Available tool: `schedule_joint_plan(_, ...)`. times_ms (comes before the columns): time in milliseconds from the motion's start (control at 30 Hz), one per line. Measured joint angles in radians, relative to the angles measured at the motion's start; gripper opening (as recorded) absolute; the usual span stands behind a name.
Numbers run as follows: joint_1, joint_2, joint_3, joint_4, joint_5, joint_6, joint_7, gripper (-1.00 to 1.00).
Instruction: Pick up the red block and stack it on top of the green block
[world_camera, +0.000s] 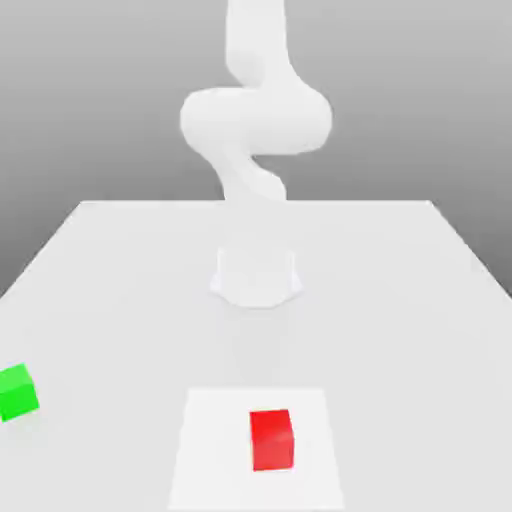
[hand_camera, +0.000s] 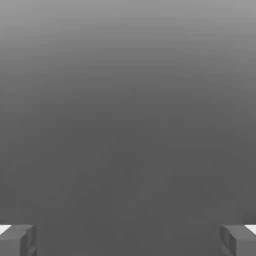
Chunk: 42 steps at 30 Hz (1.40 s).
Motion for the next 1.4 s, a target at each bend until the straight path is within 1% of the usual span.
schedule_joint_plan(700, 0.033, 0.768, 0.006, -0.308, -0.001, 0.388, -0.062, 0.0)
schedule_joint_plan(900, 0.035, 0.985, 0.004, -0.294, -0.004, 0.561, -0.062, 0.0)
schedule_joint_plan(933, 0.035, 1.006, 0.004, -0.291, -0.004, 0.579, -0.062, -1.0)
schedule_joint_plan(1167, 0.034, 1.004, 0.005, -0.292, -0.007, 0.577, -0.06, -1.0)
schedule_joint_plan(1333, 0.028, 0.845, 0.012, -0.315, -0.004, 0.443, -0.062, -1.0)
schedule_joint_plan(1400, -0.001, 0.812, -0.02, -0.309, 0.004, 0.402, -0.037, -1.0)
